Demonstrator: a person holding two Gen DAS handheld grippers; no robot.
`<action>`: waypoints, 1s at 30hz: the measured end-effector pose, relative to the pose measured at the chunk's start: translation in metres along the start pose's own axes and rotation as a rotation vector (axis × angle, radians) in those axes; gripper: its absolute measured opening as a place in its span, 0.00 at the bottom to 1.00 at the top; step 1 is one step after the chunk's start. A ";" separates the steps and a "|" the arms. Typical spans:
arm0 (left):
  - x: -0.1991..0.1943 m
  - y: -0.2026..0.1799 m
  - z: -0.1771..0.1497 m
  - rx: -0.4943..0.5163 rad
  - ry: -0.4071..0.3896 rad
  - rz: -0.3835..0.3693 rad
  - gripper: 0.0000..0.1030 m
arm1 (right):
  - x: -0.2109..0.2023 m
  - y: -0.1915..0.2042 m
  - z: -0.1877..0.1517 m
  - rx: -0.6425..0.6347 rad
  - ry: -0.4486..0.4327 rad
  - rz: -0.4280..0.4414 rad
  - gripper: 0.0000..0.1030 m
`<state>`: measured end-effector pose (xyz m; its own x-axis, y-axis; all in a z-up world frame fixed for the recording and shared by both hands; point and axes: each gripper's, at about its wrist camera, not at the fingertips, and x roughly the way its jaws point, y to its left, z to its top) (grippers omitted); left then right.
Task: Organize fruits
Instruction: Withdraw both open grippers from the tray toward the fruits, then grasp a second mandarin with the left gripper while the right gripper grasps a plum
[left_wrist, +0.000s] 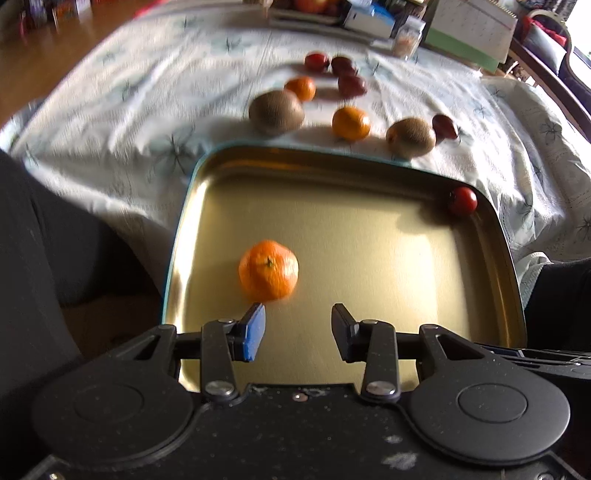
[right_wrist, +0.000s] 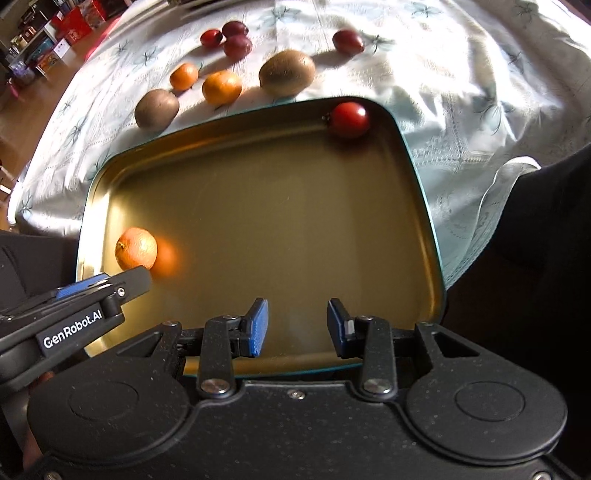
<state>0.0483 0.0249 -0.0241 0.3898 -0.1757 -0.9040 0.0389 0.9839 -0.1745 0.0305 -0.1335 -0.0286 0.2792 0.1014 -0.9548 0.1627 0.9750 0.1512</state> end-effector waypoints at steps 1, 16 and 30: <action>0.002 0.001 0.000 -0.009 0.022 -0.008 0.39 | 0.003 0.000 0.002 0.005 0.023 0.011 0.45; -0.010 0.009 0.054 0.065 0.061 0.002 0.39 | -0.004 0.001 0.039 -0.054 0.150 0.085 0.44; -0.008 -0.012 0.170 0.141 -0.077 0.029 0.39 | -0.029 -0.017 0.153 -0.009 -0.097 0.005 0.44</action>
<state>0.2008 0.0202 0.0514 0.4614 -0.1497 -0.8745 0.1533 0.9843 -0.0877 0.1646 -0.1831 0.0361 0.3706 0.0867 -0.9247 0.1527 0.9764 0.1528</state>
